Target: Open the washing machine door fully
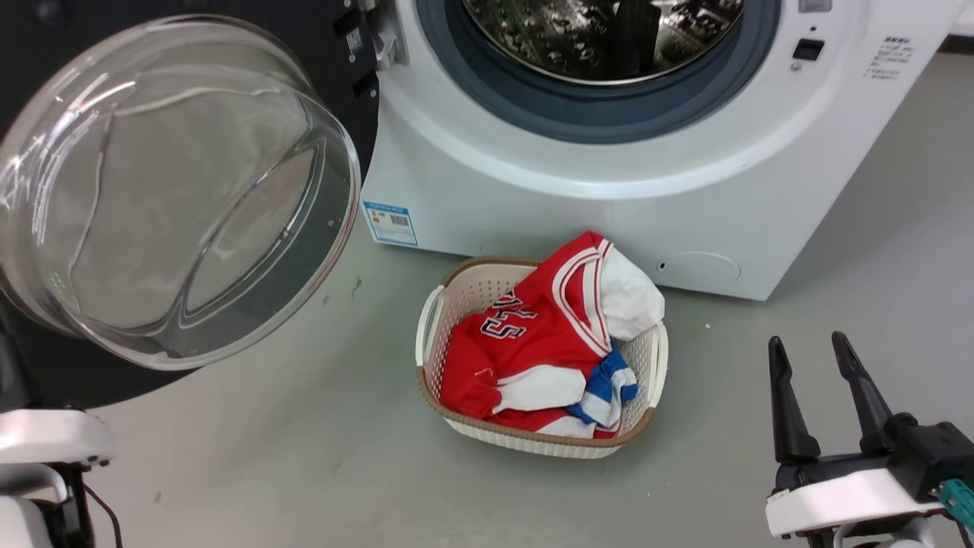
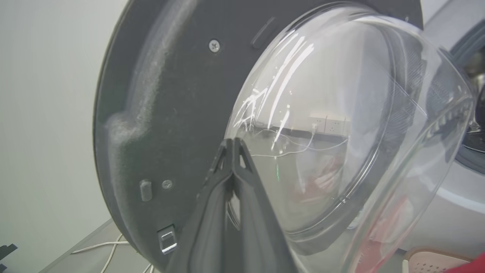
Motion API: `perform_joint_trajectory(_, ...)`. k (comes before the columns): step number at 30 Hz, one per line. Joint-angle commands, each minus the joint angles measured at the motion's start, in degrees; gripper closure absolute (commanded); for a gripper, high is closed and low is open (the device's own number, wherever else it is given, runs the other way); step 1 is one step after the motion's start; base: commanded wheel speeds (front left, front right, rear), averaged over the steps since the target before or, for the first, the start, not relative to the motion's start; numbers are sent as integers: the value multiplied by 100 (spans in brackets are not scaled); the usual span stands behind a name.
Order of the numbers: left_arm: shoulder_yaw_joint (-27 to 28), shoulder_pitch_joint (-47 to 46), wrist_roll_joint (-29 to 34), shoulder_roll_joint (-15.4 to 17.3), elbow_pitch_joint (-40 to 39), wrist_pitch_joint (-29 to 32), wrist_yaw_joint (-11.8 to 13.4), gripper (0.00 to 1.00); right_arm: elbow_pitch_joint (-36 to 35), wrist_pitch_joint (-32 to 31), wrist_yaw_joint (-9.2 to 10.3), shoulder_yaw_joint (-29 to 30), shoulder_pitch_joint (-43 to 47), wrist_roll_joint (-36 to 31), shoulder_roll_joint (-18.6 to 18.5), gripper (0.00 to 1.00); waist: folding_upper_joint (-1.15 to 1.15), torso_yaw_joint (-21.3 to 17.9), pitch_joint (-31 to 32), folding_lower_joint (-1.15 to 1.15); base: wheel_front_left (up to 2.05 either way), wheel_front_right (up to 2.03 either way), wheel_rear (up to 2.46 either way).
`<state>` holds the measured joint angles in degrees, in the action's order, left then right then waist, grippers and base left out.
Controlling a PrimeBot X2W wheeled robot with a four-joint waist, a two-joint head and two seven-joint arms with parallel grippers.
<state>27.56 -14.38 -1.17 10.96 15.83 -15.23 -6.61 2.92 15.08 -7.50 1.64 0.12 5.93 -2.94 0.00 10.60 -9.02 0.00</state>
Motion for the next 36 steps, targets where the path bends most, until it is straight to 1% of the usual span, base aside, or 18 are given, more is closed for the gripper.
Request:
perform_joint_trajectory(1, -60, 118, 50, -49, -117, 15, -14, 100, -55, 11, 1, 17, 59, 39, 12, 0, 0, -62, 152, 0, 0, 0, 0)
perform_joint_trajectory(6, -264, 570, 154, -317, -733, 15, -3, 100, -264, 11, 1, 82, 212, 90, 13, 0, 0, -190, 411, 0, 0, 0, 0)
perform_joint_trajectory(9, -446, 853, 186, -413, -1073, 15, -18, 100, -389, 11, 1, 120, 312, 112, 12, 0, 0, -265, 541, 0, 0, 0, 0)
perform_joint_trajectory(15, -971, 1324, 190, -627, -1512, 15, -32, 100, -548, 11, 1, 138, 525, 158, 13, 0, 0, -374, 799, 0, 0, 0, 0)
perform_joint_trajectory(23, -1769, 1678, 74, -768, -1507, 15, -5, 100, -562, 11, 1, 67, 733, 215, 13, 0, 0, -512, 984, 0, 0, 0, 0)
perform_joint_trajectory(24, -1769, 1678, 74, -768, -1507, 15, -5, 100, -562, 11, 1, 67, 733, 215, 13, 0, 0, -512, 984, 0, 0, 0, 0)
perform_joint_trajectory(27, -1998, 1757, 18, -790, -1487, 15, 12, 100, -540, 11, 1, 50, 758, 245, 13, 0, 0, -594, 1025, 0, 0, 0, 0)
perform_joint_trajectory(36, -2453, 1960, -94, -804, -1476, 15, 187, 100, -423, 11, 1, 12, 963, 266, 13, 0, 0, -836, 1120, 0, 0, 0, 0)
